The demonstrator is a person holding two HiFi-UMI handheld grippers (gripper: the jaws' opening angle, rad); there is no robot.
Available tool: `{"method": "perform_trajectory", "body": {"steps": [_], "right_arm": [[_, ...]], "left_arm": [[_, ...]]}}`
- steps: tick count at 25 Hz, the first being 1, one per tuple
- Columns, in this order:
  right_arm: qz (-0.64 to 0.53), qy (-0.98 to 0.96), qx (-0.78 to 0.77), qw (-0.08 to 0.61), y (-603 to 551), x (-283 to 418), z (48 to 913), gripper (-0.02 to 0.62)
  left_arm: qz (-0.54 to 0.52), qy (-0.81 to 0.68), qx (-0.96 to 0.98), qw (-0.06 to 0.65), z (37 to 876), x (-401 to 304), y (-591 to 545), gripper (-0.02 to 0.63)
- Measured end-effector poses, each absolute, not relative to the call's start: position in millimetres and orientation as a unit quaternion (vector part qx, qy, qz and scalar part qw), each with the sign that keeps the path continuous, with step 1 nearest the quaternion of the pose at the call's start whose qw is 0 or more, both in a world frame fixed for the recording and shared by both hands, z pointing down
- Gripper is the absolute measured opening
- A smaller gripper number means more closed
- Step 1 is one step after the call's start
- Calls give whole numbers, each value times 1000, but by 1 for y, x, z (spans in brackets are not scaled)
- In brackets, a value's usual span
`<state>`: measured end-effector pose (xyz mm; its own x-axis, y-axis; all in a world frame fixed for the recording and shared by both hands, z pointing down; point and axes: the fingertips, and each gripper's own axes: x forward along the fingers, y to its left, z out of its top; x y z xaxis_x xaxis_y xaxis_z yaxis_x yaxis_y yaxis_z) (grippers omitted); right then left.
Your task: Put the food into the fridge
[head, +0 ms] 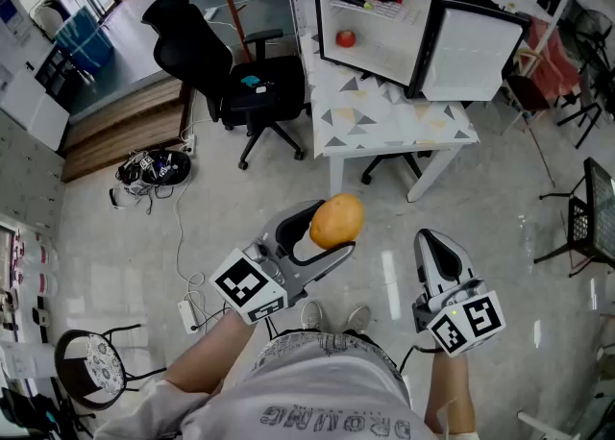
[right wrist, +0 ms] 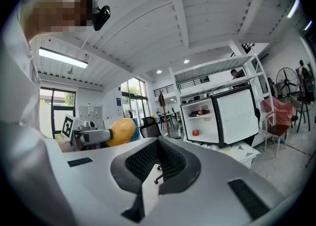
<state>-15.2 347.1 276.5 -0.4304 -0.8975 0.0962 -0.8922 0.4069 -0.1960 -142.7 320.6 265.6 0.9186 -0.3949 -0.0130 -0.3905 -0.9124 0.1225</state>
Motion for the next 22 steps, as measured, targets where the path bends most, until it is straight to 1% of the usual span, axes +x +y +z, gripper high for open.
{"method": "perform_trajectory", "body": {"steps": [12, 22], "right_arm": [[-114, 830, -545, 20, 344, 0, 279, -9], [-118, 841, -527, 19, 345, 37, 285, -9]], "left_arm": [[-13, -201, 978, 58, 268, -130, 318, 322], [-16, -226, 972, 56, 271, -96, 322, 322]]}}
